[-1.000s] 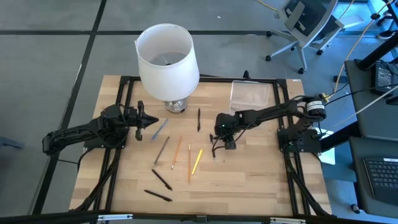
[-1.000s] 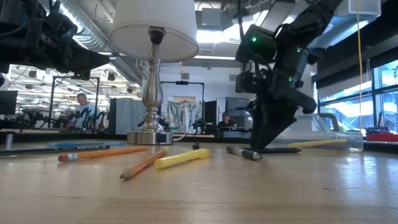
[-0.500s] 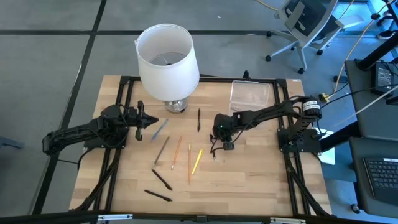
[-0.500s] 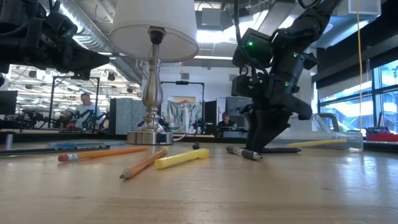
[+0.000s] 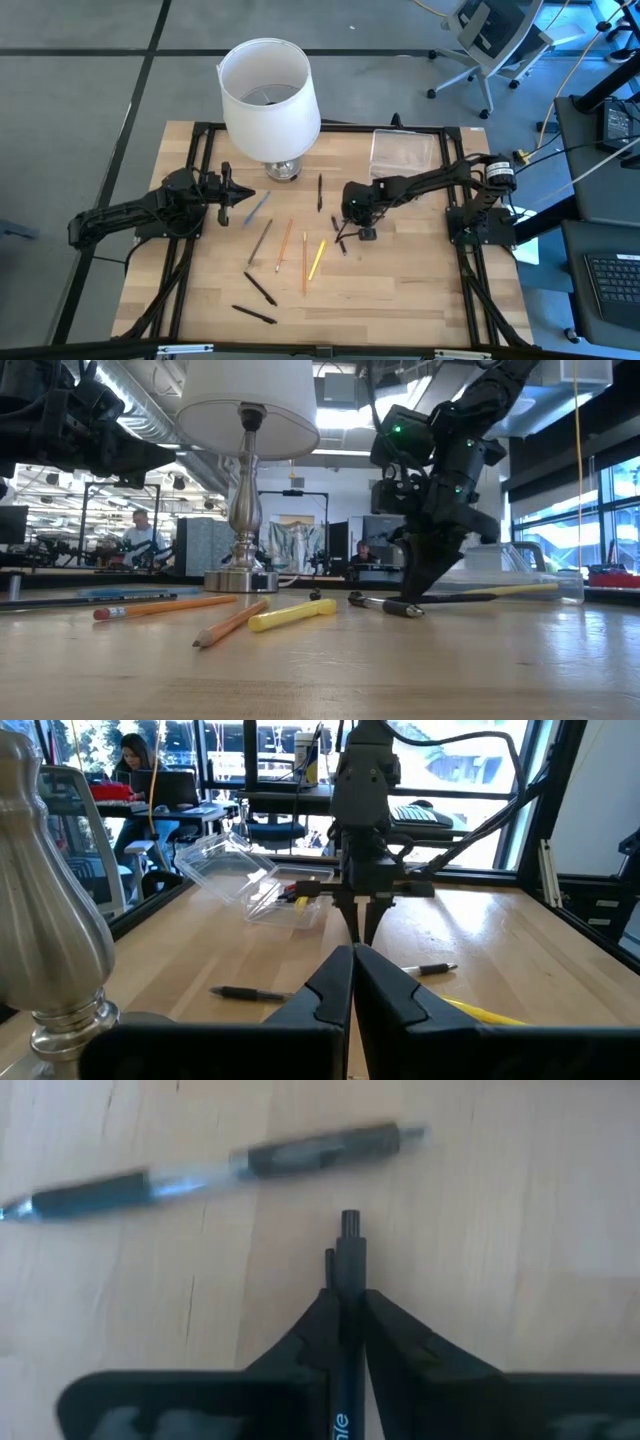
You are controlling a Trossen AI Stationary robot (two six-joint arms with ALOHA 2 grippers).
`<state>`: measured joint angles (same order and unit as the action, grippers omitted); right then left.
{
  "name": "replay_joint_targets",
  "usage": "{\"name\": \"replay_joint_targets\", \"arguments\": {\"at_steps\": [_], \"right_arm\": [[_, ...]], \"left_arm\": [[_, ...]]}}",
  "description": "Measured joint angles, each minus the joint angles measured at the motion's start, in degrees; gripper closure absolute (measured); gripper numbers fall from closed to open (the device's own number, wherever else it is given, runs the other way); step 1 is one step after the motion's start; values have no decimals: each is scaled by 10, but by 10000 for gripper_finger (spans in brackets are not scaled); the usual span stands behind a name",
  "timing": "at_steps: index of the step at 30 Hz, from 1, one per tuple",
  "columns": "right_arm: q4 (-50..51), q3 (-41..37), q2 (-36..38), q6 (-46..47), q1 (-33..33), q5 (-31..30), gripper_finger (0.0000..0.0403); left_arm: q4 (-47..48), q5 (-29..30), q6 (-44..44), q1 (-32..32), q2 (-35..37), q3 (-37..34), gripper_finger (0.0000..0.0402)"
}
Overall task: Pick & place school supplies into a supply box
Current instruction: Put the black pen into the transparent supply box
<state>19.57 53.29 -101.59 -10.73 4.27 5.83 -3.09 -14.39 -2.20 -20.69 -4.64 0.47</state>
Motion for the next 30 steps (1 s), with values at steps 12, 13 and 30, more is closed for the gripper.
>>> {"name": "replay_joint_targets", "arguments": {"at_steps": [12,13,30], "right_arm": [[46,17,29,0,0,1,362],[46,17,29,0,0,1,362],[137,84,30,-12,0,3,363]], "left_arm": [[0,0,0,0,0,0,394],[0,0,0,0,0,0,394],[0,0,0,0,0,0,395]]}}
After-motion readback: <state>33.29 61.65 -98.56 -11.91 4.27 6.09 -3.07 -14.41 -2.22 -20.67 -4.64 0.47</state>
